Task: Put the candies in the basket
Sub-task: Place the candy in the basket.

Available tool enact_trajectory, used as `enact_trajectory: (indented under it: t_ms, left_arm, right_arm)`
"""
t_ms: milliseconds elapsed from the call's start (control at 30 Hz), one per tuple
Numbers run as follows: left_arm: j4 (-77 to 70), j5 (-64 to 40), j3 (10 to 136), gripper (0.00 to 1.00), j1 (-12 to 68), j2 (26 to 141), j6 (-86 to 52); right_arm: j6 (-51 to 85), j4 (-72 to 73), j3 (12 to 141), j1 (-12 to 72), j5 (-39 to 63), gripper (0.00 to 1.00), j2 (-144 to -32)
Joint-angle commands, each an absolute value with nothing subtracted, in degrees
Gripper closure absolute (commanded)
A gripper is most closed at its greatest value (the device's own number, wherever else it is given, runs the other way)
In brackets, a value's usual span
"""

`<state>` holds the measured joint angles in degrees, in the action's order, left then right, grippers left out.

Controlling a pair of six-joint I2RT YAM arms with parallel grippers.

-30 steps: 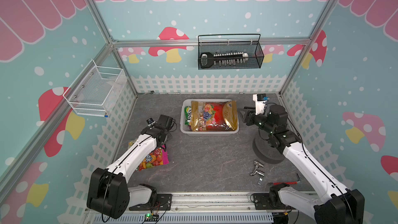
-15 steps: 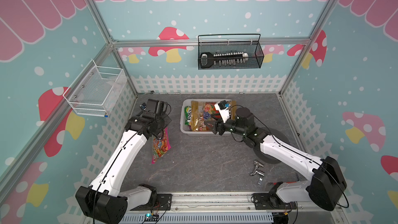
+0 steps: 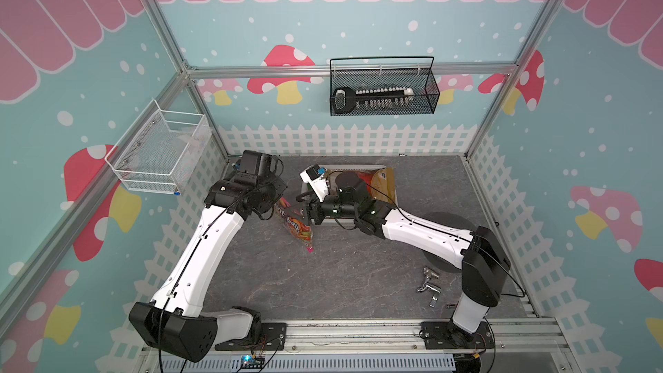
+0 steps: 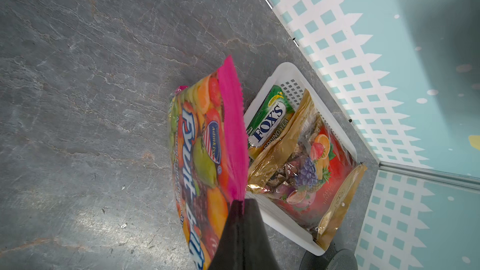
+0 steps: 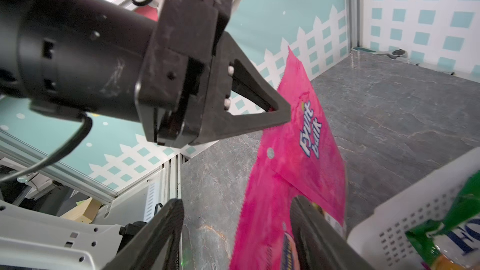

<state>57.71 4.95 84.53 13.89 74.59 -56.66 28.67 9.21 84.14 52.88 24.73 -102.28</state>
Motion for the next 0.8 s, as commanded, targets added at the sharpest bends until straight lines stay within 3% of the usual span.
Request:
enact_trajectory:
  t_ms: [0, 200, 467, 533, 700, 767]
  left_arm:
    - [53.9, 6.0, 88.7, 1.00, 13.5, 73.6, -56.8]
    - [53.7, 5.6, 89.6, 1.00, 13.4, 72.6, -56.7]
    - [53.7, 7.3, 91.8, 1.00, 12.9, 72.4, -56.2]
    - [53.6, 7.4, 92.5, 1.00, 12.8, 72.7, -56.1]
    - [53.5, 9.1, 93.8, 1.00, 12.9, 73.1, -55.6]
    - [53.4, 10.5, 94.2, 1.00, 12.8, 73.1, -55.5]
  right_arm:
    - [27.6, 3.6, 89.0, 54.4, 20.5, 0.31, -105.1]
    - [19.3, -6.0, 96.8, 55.1, 8.5, 0.34, -110.7]
    - [18.5, -10.0, 100.8, 56.7, 10.1, 0.47, -114.1]
    - [18.3, -10.1, 101.1, 57.3, 9.7, 0.57, -114.3]
    - [18.2, -9.9, 101.4, 57.6, 8.9, 0.96, -112.9]
    - [18.4, -9.5, 101.5, 57.6, 9.5, 1.00, -112.2]
